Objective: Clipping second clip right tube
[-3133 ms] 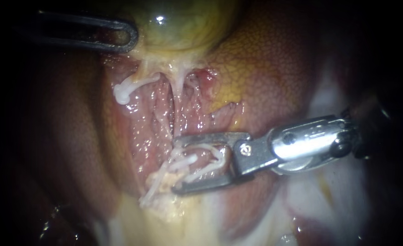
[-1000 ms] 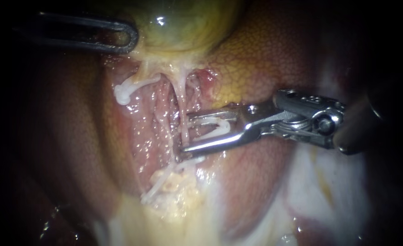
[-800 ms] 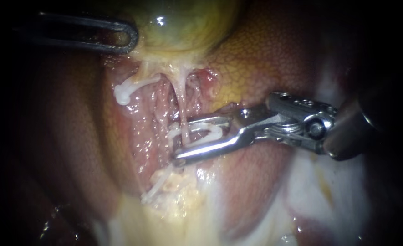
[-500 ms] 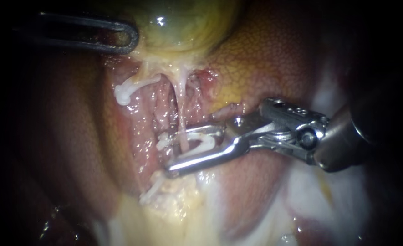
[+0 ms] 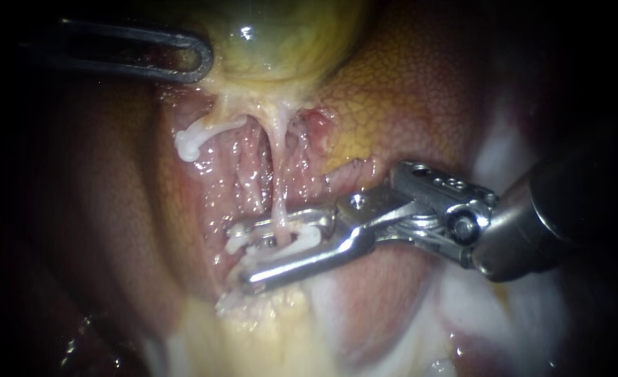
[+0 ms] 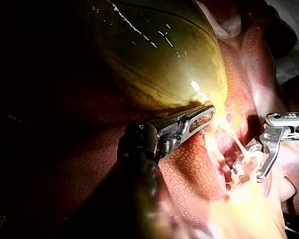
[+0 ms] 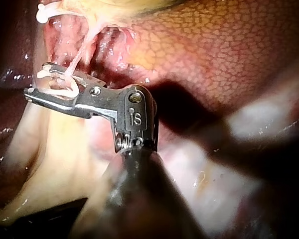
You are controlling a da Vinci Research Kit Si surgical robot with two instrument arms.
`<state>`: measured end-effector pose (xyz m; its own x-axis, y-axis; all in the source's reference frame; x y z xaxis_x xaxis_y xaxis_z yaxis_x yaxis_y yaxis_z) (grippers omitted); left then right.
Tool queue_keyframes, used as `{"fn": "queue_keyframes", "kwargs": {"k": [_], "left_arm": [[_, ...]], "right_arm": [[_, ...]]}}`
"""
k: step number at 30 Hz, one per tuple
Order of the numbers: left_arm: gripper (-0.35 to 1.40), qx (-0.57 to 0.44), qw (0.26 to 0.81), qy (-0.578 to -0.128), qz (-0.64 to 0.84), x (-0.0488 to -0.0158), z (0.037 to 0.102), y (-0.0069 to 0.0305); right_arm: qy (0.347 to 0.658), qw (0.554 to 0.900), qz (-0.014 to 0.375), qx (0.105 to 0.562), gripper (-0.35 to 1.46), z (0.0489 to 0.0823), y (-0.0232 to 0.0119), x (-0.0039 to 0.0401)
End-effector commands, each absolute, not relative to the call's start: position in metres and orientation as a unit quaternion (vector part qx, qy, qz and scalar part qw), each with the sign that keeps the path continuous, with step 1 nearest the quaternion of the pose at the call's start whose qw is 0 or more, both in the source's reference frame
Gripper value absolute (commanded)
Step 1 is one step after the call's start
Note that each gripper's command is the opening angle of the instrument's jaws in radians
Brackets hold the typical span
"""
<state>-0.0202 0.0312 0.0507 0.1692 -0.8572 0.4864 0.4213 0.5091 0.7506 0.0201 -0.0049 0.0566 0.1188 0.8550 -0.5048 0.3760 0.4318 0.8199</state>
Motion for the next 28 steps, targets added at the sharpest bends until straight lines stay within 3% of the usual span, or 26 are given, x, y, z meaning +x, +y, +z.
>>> {"fn": "queue_keyframes", "kwargs": {"k": [1, 3, 8, 28], "left_arm": [[-0.35, 0.231, 0.729, -0.472, -0.438, -0.0202, 0.0506, 0.0312], [-0.35, 0.231, 0.729, -0.472, -0.438, -0.0202, 0.0506, 0.0312], [-0.35, 0.231, 0.729, -0.472, -0.439, -0.0203, 0.0506, 0.0312], [-0.35, 0.231, 0.729, -0.472, -0.439, -0.0203, 0.0507, 0.0313]], "right_arm": [[0.629, 0.566, 0.214, 0.488, 0.08, 0.0567, -0.0048, 0.02], [0.629, 0.566, 0.214, 0.487, 0.01, 0.0568, -0.0047, 0.0199], [0.626, 0.565, 0.217, 0.492, -0.35, 0.057, -0.0045, 0.0197], [0.623, 0.564, 0.22, 0.495, -0.35, 0.0575, -0.0045, 0.0196]]}}
